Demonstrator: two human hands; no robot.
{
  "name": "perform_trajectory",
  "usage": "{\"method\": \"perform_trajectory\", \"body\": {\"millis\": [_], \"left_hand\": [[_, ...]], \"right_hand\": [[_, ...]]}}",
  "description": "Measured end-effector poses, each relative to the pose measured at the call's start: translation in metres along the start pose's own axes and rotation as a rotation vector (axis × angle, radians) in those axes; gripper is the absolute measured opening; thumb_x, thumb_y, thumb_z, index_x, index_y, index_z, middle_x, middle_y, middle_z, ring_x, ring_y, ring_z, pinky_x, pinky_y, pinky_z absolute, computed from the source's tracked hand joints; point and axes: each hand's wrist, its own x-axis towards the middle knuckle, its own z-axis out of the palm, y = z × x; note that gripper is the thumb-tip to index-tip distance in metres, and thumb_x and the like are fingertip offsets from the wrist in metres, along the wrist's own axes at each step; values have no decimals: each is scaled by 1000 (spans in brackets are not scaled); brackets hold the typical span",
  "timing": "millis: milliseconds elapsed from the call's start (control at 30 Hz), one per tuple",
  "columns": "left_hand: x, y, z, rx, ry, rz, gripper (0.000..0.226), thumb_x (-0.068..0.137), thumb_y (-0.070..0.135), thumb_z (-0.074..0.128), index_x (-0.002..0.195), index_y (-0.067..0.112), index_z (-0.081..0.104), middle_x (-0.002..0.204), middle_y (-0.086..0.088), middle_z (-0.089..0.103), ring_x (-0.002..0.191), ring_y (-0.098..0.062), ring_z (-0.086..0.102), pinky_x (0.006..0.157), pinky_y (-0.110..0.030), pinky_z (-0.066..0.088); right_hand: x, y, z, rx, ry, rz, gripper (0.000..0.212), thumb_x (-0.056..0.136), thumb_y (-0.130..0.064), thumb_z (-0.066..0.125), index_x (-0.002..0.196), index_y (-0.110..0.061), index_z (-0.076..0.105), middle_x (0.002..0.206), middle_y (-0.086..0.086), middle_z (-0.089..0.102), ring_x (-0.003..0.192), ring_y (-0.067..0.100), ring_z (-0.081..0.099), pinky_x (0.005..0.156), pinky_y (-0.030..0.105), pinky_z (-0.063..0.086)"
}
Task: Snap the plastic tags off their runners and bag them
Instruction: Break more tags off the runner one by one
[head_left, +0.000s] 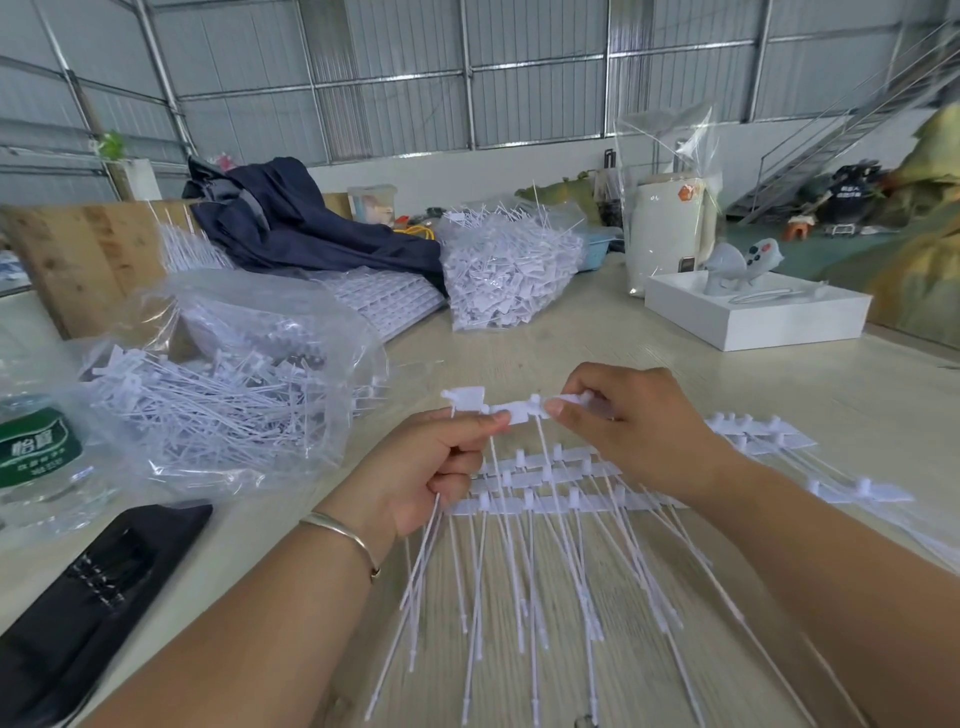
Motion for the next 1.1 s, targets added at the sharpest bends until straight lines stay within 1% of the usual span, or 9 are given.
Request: {"method": "perform_trajectory", "body": {"millis": [100, 200, 333, 433, 533, 633, 800, 967, 1100], "left_hand": [[0, 2, -2, -102, -2, 10, 7, 68, 21, 76, 64, 19, 70, 55, 9, 23, 41, -3, 17, 34, -15, 12], [-1, 3, -2, -170, -43, 1, 11, 71, 20, 73, 61, 18, 74, 53, 10, 23, 38, -2, 18, 32, -14, 14], [-5, 3, 0, -241, -120, 11, 16, 75, 20, 70, 59, 20, 71, 51, 11, 23, 35, -2, 21, 32, -13, 14], [-6, 1, 6, -341, -186, 13, 18, 79, 19, 69, 61, 20, 67, 50, 11, 25, 34, -1, 24, 32, -13, 14], [-9, -1, 20, -376, -329, -15, 17, 75, 26, 74, 80, 18, 60, 50, 11, 27, 36, -1, 23, 33, -13, 15], [-9, -3, 27, -350, -438, -43, 16, 83, 34, 64, 74, 21, 68, 52, 11, 31, 38, -3, 20, 35, -13, 13], [-9, -1, 22, -374, -401, -65, 16, 86, 28, 61, 76, 17, 68, 55, 9, 32, 39, -4, 20, 36, -16, 11], [-6, 1, 18, -421, -284, -34, 16, 78, 26, 72, 72, 16, 62, 66, 4, 53, 41, -2, 28, 35, -14, 13], [-3, 3, 14, -349, -176, -45, 27, 78, 32, 67, 66, 17, 48, 53, 6, 41, 34, -2, 25, 31, -14, 13]], "right_hand": [[3, 1, -4, 3, -3, 74, 37, 93, -44, 54, 75, -12, 54, 59, -4, 40, 58, 12, 42, 74, 31, 29], [5, 2, -4, 184, -31, 154, 41, 92, -43, 58, 73, -7, 52, 61, -4, 35, 57, 11, 36, 71, 29, 28], [4, -2, -5, 454, -90, 196, 40, 89, -41, 63, 77, -3, 60, 65, 1, 37, 54, 6, 34, 54, 12, 29], [3, -3, -7, 654, -189, 220, 44, 78, -54, 65, 75, -11, 66, 72, 1, 51, 67, 6, 45, 71, 18, 36], [3, -5, -4, 803, -276, 174, 47, 71, -61, 67, 78, -14, 68, 76, 0, 60, 75, 6, 52, 80, 22, 41], [3, -7, 2, 839, -305, 172, 71, 67, -66, 66, 97, -1, 67, 91, 24, 63, 86, 17, 54, 95, 35, 44], [2, -9, 3, 793, -257, 219, 84, 60, -73, 66, 94, 3, 64, 69, 2, 46, 67, 11, 40, 76, 23, 37], [3, -10, -1, 730, -98, 266, 79, 59, -65, 71, 81, 9, 55, 68, 7, 44, 64, 16, 38, 58, 14, 36], [3, -7, -2, 664, 3, 318, 61, 69, -51, 76, 73, 6, 54, 64, 7, 42, 60, 14, 37, 52, 12, 34]]}}
